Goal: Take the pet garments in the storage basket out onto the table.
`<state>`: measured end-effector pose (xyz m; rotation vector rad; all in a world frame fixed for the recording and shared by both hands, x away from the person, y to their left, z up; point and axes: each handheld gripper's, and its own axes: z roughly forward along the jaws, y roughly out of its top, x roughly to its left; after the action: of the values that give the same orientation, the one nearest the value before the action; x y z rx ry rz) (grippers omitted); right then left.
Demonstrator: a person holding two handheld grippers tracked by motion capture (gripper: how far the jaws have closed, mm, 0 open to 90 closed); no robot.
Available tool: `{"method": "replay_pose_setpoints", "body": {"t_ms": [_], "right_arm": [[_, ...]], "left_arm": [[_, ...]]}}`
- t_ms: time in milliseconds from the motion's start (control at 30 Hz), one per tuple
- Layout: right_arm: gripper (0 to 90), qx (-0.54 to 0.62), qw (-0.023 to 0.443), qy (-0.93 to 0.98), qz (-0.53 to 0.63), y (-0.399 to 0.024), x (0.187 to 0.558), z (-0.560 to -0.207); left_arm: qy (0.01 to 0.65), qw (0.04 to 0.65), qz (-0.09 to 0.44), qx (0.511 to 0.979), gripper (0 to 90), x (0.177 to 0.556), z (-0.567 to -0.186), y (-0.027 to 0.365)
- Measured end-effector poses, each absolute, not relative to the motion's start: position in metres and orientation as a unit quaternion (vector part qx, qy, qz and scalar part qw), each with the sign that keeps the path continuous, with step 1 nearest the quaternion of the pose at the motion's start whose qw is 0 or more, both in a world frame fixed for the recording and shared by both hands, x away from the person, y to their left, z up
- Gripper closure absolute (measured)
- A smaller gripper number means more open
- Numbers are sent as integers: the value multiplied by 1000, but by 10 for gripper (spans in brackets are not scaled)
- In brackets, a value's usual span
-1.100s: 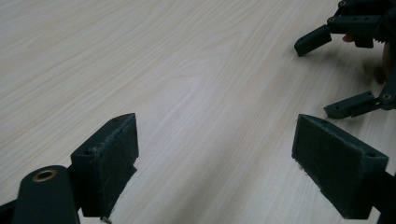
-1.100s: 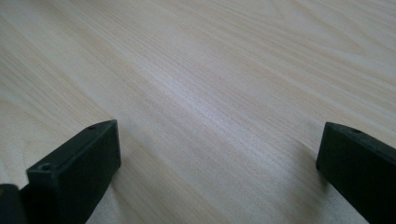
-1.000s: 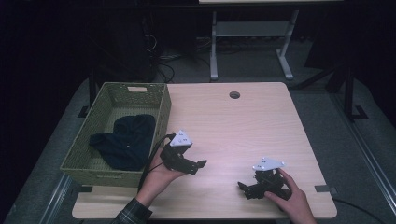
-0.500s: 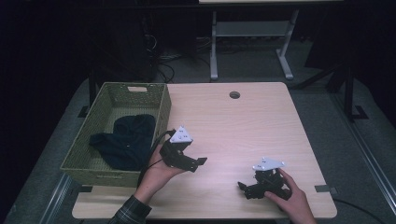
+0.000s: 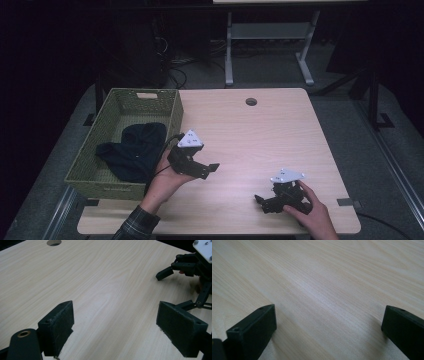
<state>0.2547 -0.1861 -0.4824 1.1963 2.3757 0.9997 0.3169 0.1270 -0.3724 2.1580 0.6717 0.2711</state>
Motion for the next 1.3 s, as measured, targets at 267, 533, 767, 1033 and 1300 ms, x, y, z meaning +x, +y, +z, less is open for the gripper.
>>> {"method": "replay_pose_setpoints", "body": {"t_ms": [267,533,767,1033,1300], "right_arm": [[0,416,150,827,348,-186,255,-482],[0,417,149,827,348,-186,255,-482],[0,417,149,827,348,-186,255,-482],[0,416,150,827,348,-186,255,-482],[0,416,149,827,348,-186,255,-482]], "left_arm": [[275,421,107,858,142,327,-363,133],[272,416,112,861,143,334,-355,139],[278,412,119,860,144,343,-349,148],[296,408,123,855,156,347,-349,162],[311,394,128,855,156,350,-350,178]]}}
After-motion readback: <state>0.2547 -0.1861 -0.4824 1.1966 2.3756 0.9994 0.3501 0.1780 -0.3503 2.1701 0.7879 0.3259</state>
